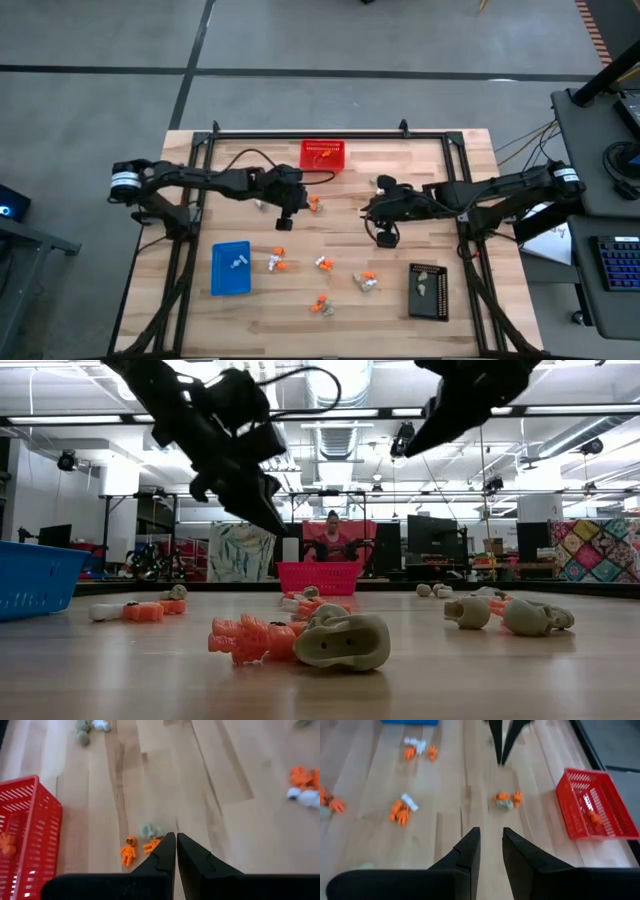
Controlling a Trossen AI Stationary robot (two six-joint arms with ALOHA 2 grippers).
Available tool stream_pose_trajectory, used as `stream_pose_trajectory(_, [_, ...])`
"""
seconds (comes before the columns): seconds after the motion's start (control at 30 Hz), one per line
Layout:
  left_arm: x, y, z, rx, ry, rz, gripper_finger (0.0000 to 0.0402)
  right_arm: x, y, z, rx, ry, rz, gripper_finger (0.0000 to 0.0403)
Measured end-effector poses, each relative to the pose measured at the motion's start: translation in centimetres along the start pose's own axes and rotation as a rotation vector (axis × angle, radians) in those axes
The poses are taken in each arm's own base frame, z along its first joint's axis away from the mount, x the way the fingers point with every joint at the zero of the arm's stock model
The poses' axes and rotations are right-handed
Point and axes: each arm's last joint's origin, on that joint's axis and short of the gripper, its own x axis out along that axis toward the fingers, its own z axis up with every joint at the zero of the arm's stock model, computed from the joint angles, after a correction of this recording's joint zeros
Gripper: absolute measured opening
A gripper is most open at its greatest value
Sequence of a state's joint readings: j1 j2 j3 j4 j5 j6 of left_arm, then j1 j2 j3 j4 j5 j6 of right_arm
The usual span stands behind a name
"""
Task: Sort Halloween decoration
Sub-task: Put the orange skeleton toy into the red bin
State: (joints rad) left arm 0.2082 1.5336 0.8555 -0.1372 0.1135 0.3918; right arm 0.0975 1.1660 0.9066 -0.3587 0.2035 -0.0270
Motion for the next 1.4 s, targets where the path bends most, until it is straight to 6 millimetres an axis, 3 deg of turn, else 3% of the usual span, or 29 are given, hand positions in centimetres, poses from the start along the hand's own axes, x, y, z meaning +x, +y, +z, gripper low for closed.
stream_pose_trajectory(0.33, [2.0,1.4,-1.1,-0.030,0.063,0.012,0.0005,0.0,0.0,0.6,0.031,-0.061,-0.002,0.0069])
stream_pose_trajectory(0.67, [3.3,2.4,-1.8,-0.012,0.108,0.145,0.0065,-0.1,-0.1,1.0,0.050,-0.103,-0.009,0.0072])
stream_pose_trajectory(0.93, [3.8,2.6,-2.2,0.064,0.125,0.139,0.0101,0.1,0.0,0.6,0.068,-0.094,-0.008,0.0066])
stream_pose_trajectory(1.4, [6.2,2.6,-3.4,0.060,0.137,0.127,0.0105,0.4,0.1,0.2,0.088,-0.086,-0.007,0.0066])
